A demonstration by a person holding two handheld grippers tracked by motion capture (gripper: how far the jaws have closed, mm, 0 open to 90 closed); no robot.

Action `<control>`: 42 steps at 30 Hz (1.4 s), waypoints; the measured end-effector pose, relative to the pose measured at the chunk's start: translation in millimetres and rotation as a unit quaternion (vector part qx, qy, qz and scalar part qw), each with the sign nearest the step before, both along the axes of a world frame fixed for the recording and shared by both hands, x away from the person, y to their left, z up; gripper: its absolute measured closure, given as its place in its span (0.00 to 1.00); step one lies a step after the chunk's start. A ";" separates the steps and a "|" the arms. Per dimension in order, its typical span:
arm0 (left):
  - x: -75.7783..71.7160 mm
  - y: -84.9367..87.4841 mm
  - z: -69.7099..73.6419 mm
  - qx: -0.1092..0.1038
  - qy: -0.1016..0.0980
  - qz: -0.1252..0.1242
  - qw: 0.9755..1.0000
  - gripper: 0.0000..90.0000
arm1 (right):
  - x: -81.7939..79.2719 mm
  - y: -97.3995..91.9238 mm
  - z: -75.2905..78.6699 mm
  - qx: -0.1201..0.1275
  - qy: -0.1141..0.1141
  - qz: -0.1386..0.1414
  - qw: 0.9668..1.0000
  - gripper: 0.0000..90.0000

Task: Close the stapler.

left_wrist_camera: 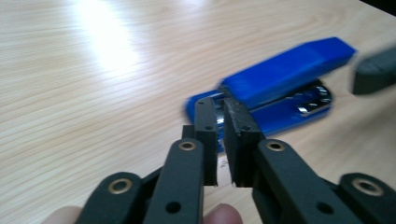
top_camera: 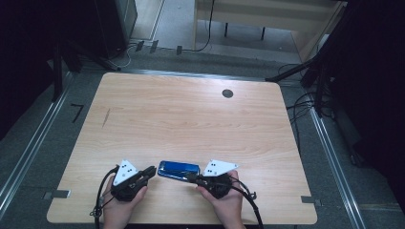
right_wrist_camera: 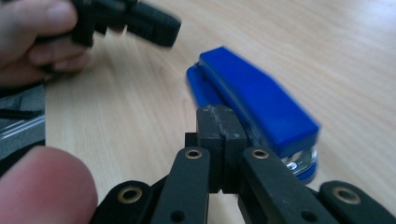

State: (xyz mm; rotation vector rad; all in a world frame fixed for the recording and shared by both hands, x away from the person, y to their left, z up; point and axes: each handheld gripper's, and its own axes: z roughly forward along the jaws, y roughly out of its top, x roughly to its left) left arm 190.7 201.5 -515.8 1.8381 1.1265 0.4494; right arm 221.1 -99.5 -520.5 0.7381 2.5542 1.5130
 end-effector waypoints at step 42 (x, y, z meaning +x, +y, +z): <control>16.8 100.7 -7.4 -0.046 0.005 0.146 0.988 0.24 | 13.9 14.7 -24.2 -0.055 0.027 -0.030 0.998 1.00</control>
